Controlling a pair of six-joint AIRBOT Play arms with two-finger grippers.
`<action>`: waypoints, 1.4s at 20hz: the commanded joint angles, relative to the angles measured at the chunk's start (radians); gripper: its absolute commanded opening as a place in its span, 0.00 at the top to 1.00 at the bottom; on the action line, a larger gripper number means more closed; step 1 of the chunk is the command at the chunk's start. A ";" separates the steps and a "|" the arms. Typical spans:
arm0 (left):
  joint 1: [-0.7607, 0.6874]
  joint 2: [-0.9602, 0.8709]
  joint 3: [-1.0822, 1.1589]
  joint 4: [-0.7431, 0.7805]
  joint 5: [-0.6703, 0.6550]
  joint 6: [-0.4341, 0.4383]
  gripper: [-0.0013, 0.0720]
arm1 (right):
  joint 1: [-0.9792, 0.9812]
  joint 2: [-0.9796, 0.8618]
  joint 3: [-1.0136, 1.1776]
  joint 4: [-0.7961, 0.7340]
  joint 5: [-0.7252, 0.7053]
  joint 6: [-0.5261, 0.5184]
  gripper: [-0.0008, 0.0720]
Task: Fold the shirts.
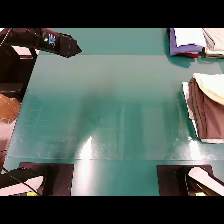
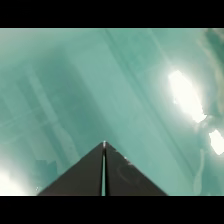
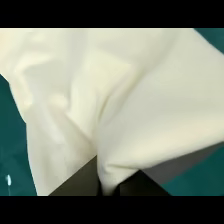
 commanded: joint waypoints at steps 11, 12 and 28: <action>0.000 0.000 0.000 0.013 -0.019 0.006 0.95 | 0.205 0.155 -0.091 0.203 -0.144 -0.006 0.08; 0.000 0.000 0.000 0.015 -0.032 0.006 0.95 | 0.288 0.155 -0.067 0.198 -0.169 -0.006 0.08; 0.000 0.000 0.000 0.000 0.012 0.005 0.95 | 0.822 0.155 -0.034 0.191 -0.340 -0.008 0.96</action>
